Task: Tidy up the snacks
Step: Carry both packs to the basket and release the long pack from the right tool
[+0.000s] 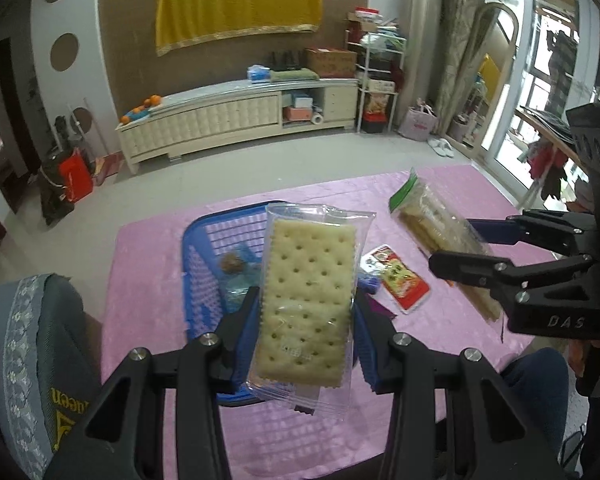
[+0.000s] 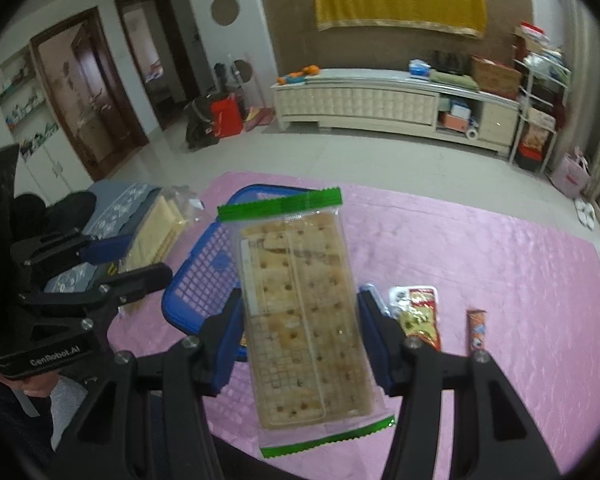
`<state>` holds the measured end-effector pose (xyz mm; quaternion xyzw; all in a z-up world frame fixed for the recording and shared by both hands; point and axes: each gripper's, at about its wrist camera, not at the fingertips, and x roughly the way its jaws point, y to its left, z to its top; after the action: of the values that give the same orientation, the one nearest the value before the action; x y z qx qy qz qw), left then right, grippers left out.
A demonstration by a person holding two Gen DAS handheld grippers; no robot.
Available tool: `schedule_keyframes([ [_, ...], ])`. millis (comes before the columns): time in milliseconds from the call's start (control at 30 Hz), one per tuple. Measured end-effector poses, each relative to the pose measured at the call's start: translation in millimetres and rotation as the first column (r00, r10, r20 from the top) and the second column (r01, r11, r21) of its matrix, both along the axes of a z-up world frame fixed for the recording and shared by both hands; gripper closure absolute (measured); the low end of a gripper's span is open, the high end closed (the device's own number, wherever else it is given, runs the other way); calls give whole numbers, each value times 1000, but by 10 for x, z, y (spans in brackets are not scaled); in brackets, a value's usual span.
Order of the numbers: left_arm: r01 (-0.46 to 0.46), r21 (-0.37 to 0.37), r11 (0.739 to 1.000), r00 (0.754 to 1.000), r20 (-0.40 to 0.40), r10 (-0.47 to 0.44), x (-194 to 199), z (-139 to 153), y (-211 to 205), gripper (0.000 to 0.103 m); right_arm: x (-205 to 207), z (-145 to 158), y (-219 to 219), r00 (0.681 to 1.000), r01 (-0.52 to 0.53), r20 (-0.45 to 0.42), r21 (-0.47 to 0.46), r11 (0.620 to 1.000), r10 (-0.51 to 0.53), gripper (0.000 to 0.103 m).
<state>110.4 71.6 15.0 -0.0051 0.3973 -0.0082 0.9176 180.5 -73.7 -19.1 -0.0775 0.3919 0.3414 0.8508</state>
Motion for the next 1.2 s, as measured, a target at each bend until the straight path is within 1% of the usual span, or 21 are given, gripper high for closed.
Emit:
schedule_keyframes([
  [100, -26, -7, 1000, 1000, 4, 26, -64, -28, 167, 62, -18, -30, 209, 999, -39, 1, -23, 999, 39, 43],
  [267, -66, -29, 997, 998, 1, 66, -124, -121, 438, 62, 20, -114, 513, 997, -71, -32, -30, 997, 70, 43],
  [367, -87, -39, 995, 996, -6, 86, -130, -208, 589, 62, 2, -182, 716, 996, -88, -32, -57, 995, 86, 43],
  [667, -130, -78, 988, 991, -40, 127, -42, -520, 984, 62, 129, -534, 1093, 994, -92, -75, -125, 988, 83, 43],
  [900, -146, -109, 983, 988, -59, 140, 2, -668, 1101, 62, 241, -749, 1294, 994, -70, -99, -185, 980, 53, 43],
  [1067, -149, -115, 982, 988, -67, 142, 6, -688, 1117, 62, 257, -777, 1338, 997, -44, -69, -230, 972, 28, 43],
  [1200, -149, -117, 982, 988, -67, 141, -6, -656, 1090, 62, 258, -773, 1357, 998, -40, -61, -233, 972, 27, 43],
])
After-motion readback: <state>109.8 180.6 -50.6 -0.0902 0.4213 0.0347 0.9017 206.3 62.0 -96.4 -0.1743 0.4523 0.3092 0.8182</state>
